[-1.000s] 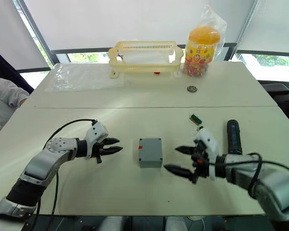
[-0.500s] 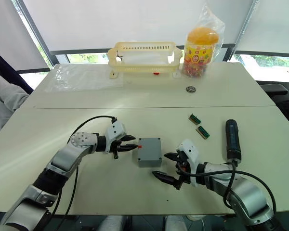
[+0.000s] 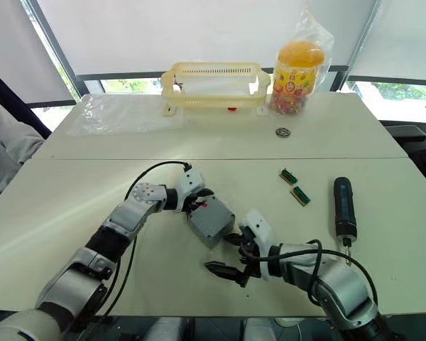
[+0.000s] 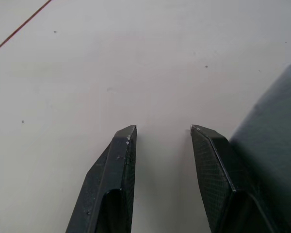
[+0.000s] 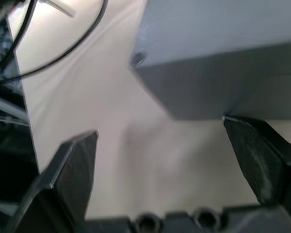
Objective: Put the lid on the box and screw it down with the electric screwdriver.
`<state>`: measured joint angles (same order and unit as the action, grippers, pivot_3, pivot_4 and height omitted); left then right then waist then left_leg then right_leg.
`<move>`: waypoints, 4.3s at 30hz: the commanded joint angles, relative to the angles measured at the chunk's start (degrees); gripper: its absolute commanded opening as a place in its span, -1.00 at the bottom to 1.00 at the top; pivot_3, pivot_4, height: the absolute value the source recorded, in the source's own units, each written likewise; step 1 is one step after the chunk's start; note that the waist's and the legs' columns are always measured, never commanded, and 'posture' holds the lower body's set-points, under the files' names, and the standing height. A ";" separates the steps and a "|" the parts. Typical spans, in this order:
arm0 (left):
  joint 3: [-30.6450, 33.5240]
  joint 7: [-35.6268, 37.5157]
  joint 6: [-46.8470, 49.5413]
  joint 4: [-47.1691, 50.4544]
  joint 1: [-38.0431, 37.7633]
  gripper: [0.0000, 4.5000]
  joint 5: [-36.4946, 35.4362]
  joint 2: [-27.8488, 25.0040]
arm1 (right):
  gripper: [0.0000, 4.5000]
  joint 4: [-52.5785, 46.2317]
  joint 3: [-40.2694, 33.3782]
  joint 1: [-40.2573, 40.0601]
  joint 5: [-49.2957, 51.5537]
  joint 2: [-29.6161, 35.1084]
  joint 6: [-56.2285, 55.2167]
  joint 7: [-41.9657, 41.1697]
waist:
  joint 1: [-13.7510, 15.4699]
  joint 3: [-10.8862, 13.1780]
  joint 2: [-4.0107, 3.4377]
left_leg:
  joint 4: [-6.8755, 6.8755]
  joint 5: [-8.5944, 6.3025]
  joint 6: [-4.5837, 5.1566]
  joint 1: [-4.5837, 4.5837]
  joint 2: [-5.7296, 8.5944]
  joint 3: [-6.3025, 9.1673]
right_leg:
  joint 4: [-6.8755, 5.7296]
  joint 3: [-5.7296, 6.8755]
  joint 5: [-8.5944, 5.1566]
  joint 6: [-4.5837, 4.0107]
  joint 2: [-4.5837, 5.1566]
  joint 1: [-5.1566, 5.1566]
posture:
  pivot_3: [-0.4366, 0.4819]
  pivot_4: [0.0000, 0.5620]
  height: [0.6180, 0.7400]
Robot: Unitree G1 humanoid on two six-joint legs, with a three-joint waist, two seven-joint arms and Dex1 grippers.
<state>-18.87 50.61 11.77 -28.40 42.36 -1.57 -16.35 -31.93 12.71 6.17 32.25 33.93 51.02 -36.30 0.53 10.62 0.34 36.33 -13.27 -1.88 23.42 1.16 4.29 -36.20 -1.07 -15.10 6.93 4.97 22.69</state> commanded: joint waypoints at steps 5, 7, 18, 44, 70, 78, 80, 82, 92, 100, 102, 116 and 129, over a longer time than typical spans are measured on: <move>3.30 -0.78 -3.71 0.54 -1.46 -0.22 1.66 -5.91 | 0.98 -5.24 -6.07 0.17 -1.27 8.45 -0.80 -1.25 | -0.53 -0.01 0.05 | 0.00 0.00 0.00 -0.01 0.00 0.01 | 0.00 0.00 0.01 0.01 -0.01 -0.01 | -0.05 -0.47 1.00; 3.94 -0.48 -2.51 4.01 -3.34 -0.22 1.50 -8.38 | 0.98 -3.96 -6.75 0.66 -1.63 9.77 -1.54 -1.93 | -1.38 -0.01 0.05 | -0.10 0.00 0.00 -0.06 -0.02 0.03 | -0.02 0.00 0.01 0.01 -0.02 0.01 | -0.05 -0.47 1.00; 7.08 5.51 13.84 36.04 -21.06 -0.22 -5.20 -19.90 | 0.98 6.60 -3.26 5.04 -7.53 10.82 -9.17 -7.91 | -1.31 -0.02 0.02 | -0.13 0.00 0.00 -0.07 -0.04 0.06 | -0.11 -0.01 0.00 -0.01 -0.03 0.04 | -0.05 -0.47 1.00; 0.43 4.42 9.24 29.33 -16.67 -0.22 -2.48 -15.30 | 0.98 8.65 0.69 7.21 -12.13 3.40 -11.27 -11.00 | -0.85 -0.03 0.02 | -0.08 0.05 -0.09 -0.08 0.02 0.09 | -0.10 0.02 0.00 -0.02 0.02 -0.02 | -0.05 -0.47 1.00; 9.75 15.12 17.05 31.81 -11.60 -0.22 -12.25 -22.22 | 0.98 -2.39 -25.44 3.11 3.62 7.75 7.02 -7.53 | -1.43 -0.02 0.04 | -0.14 0.05 -0.09 -0.03 -0.04 0.12 | -0.20 0.03 0.01 -0.01 -0.03 0.10 | -0.05 -0.47 1.00; 16.95 13.38 31.43 40.84 -4.78 -0.22 -25.82 -21.64 | 0.98 16.83 -29.37 14.06 -2.36 7.66 -3.96 -2.06 | -1.25 -0.02 0.05 | -0.05 0.05 -0.09 -0.11 0.00 0.13 | -0.02 0.13 0.00 -0.01 0.03 -0.18 | -0.05 -0.47 1.00; 16.60 11.21 31.69 40.99 -3.20 -0.22 -25.83 -20.31 | 0.98 27.28 -24.11 18.86 -9.36 7.06 -11.57 -0.44 | -1.56 -0.01 0.04 | -0.09 0.05 -0.09 -0.11 0.00 0.03 | -0.03 0.05 0.01 0.00 0.03 -0.10 | -0.05 -0.47 1.00; 16.13 9.82 31.68 41.21 -2.64 -0.22 -25.59 -19.57 | 0.98 34.62 -21.41 22.26 -12.54 6.26 -15.90 -0.27 | -1.80 -0.01 0.04 | -0.10 0.06 -0.09 -0.09 -0.02 -0.03 | -0.09 0.00 0.01 0.00 0.01 0.01 | -0.05 -0.47 1.00; 14.11 5.76 30.37 43.83 -6.23 -0.22 -24.40 -18.80 | -0.06 62.39 -16.27 33.99 -20.75 2.51 -33.35 -3.10 | -1.65 0.01 0.00 | -0.16 0.10 -0.17 -0.05 -0.03 -0.13 | -0.23 -0.13 0.01 0.00 -0.01 0.17 | -0.05 -0.47 1.00; 13.97 4.04 30.09 44.88 -9.05 -0.22 -24.40 -19.15 | -0.06 65.91 -16.21 34.33 -21.82 1.40 -36.47 -4.27 | -1.60 0.01 0.00 | -0.17 0.12 -0.19 -0.05 -0.03 -0.12 | -0.24 -0.14 0.01 0.00 -0.02 0.18 | -0.05 -0.47 1.00; 13.77 3.91 29.88 44.72 -9.14 -0.22 -24.28 -19.12 | -0.06 66.44 -16.29 34.25 -22.20 1.19 -36.61 -4.35 | -1.60 0.01 0.00 | -0.17 0.12 -0.19 -0.06 -0.03 -0.12 | -0.24 -0.14 0.01 0.00 -0.02 0.18 | -0.05 -0.47 1.00; 12.31 3.76 28.44 43.73 -9.65 -0.22 -23.22 -18.93 | -0.99 68.12 -16.57 34.26 -22.84 0.08 -36.70 -3.66 | -1.64 0.01 0.00 | -0.18 0.12 -0.19 -0.06 -0.03 -0.13 | -0.24 -0.14 0.01 0.00 -0.02 0.18 | -0.05 -0.47 1.00; 12.23 3.93 27.88 42.79 -9.39 -0.22 -22.76 -18.84 | -0.99 64.41 -17.59 34.23 -22.49 0.55 -36.13 -2.83 | -1.64 0.01 0.00 | -0.17 0.12 -0.19 -0.06 -0.03 -0.13 | -0.24 -0.14 0.01 0.00 -0.02 0.18 | -0.05 -0.47 1.00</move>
<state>-7.22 54.57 40.87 13.89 32.18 -24.33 -34.87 35.61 -3.20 39.49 9.25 33.94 15.42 -39.48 -1.10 10.63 0.35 36.16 -13.15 -2.07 23.36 1.13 4.17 -36.44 -1.21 -15.08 6.93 4.95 22.87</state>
